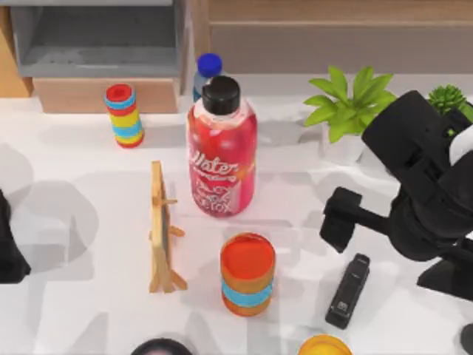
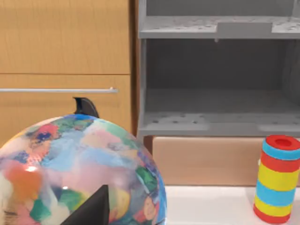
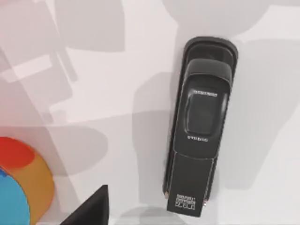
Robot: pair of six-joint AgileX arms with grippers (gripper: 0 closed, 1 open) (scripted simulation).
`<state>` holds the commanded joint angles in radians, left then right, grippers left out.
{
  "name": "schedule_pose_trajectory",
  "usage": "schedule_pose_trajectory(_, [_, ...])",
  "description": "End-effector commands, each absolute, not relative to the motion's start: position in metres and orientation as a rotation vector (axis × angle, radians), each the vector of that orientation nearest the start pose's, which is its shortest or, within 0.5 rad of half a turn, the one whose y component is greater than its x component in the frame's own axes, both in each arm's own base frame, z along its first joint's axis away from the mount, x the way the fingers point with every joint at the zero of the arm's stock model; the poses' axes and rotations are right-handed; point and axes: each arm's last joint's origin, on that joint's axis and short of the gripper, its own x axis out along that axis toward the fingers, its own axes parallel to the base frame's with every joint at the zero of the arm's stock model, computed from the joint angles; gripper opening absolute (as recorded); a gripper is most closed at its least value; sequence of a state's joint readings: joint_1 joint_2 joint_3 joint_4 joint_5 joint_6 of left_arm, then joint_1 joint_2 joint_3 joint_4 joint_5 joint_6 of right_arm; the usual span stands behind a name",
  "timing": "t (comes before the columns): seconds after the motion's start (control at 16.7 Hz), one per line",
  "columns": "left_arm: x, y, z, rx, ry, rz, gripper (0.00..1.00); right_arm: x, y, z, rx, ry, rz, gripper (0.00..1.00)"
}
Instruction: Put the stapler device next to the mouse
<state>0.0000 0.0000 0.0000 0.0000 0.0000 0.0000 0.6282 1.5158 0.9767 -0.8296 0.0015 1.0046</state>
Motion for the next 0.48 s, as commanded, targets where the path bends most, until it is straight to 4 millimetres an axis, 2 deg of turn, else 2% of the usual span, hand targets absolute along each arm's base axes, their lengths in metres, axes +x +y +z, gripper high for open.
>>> schedule_pose_trajectory(0.24, [0.106,-0.001,0.16,0.0,0.0,0.0,1.0,0.242,0.19,0.172,0.376,1.52,-0.336,1.0])
schedule_pose_trajectory(0.48, [0.106,-0.001,0.16,0.0,0.0,0.0,1.0,0.249,0.197,0.167,0.375,1.538,-0.372,1.0])
